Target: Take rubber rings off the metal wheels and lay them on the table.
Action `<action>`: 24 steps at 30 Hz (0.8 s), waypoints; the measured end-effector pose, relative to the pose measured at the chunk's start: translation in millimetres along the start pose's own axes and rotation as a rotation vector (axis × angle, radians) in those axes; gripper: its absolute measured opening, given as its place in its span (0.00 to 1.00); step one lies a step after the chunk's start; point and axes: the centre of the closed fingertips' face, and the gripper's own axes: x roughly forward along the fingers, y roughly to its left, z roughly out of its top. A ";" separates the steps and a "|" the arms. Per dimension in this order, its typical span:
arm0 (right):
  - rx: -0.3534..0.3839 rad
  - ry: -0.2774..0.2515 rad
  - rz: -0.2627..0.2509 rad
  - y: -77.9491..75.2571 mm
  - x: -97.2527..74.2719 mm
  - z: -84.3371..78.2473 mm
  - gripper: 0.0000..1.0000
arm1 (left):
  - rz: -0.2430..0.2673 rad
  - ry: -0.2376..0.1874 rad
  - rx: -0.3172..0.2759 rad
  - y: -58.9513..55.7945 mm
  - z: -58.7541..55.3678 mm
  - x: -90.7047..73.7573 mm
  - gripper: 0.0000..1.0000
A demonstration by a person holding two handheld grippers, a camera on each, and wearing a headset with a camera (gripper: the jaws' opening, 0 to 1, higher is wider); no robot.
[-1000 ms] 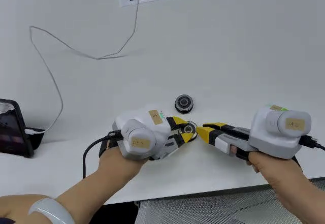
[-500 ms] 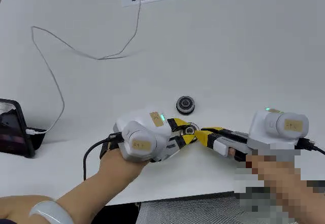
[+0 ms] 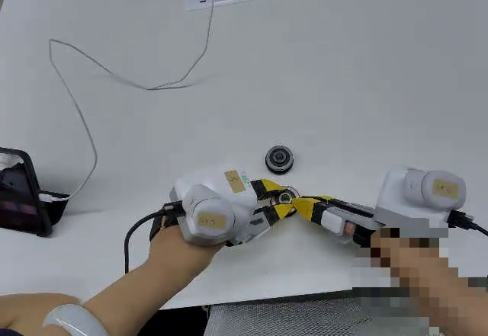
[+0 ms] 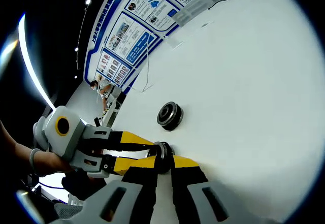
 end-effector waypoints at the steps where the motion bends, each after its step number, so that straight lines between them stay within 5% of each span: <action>1: 0.001 0.000 0.001 0.2 0.0 0.0 0.12 | 0.000 0.000 0.000 0.0 0.0 0.0 0.14; 24: 0.013 -0.005 0.021 4.9 -0.9 2.1 0.12 | 0.002 -0.005 -0.005 -0.1 1.0 0.1 0.14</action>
